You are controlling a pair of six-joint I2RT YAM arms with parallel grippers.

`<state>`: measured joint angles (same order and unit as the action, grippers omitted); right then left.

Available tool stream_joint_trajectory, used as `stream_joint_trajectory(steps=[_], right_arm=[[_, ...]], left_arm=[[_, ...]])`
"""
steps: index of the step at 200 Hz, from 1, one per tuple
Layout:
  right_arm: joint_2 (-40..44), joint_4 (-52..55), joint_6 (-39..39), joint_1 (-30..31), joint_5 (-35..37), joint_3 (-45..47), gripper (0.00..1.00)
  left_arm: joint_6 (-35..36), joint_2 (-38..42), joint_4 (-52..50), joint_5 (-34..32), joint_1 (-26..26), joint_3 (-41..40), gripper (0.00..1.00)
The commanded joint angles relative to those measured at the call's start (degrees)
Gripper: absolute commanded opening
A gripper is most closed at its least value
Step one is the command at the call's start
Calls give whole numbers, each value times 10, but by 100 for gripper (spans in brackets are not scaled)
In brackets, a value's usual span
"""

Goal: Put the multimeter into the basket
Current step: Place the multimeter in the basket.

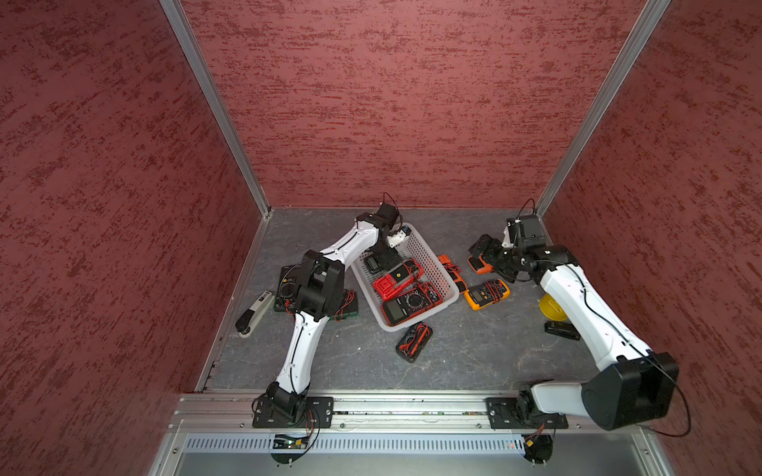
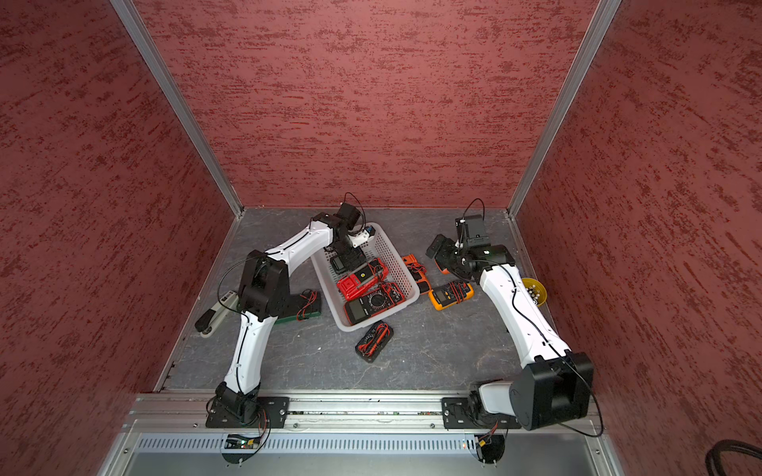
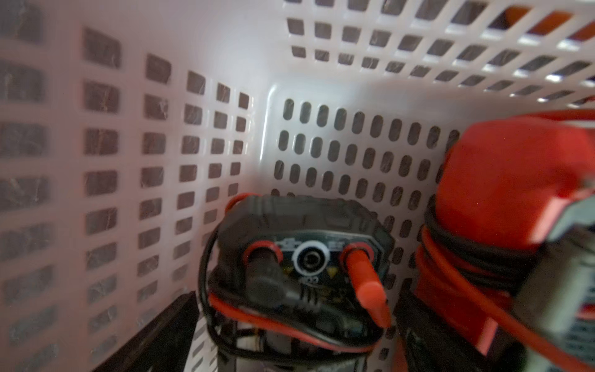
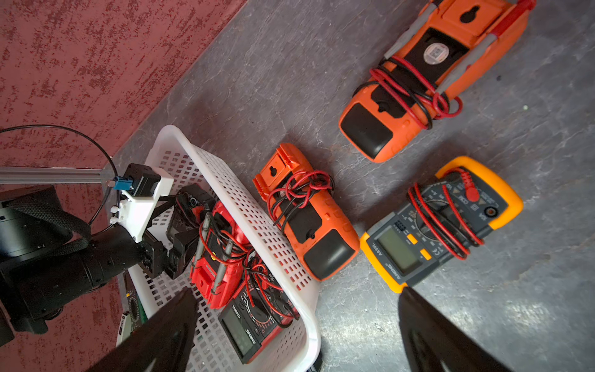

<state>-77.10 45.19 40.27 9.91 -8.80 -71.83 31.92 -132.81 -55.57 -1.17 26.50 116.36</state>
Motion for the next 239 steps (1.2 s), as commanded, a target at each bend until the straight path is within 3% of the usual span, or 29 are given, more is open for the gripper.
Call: stream_joint_trajectory(steps=[1, 50, 109, 165, 200, 239], right_arm=[[-4, -18, 4, -3, 1, -15, 99], [-4, -24, 5, -3, 3, -10, 99], [-12, -22, 2, -3, 10, -10, 99], [-25, -21, 6, -3, 10, -9, 99], [-26, -21, 8, -3, 10, -9, 99], [-21, -12, 9, -2, 12, -7, 99]], left_arm=[[-5, -15, 19, -4, -2, -7, 100], [-11, -2, 7, -8, -2, -6, 100], [-41, 53, -33, -39, -2, 22, 92], [-97, 163, -23, -10, -6, -42, 100], [-205, 232, -19, -3, -35, -91, 100], [-364, 322, -46, -3, -117, -177, 100]])
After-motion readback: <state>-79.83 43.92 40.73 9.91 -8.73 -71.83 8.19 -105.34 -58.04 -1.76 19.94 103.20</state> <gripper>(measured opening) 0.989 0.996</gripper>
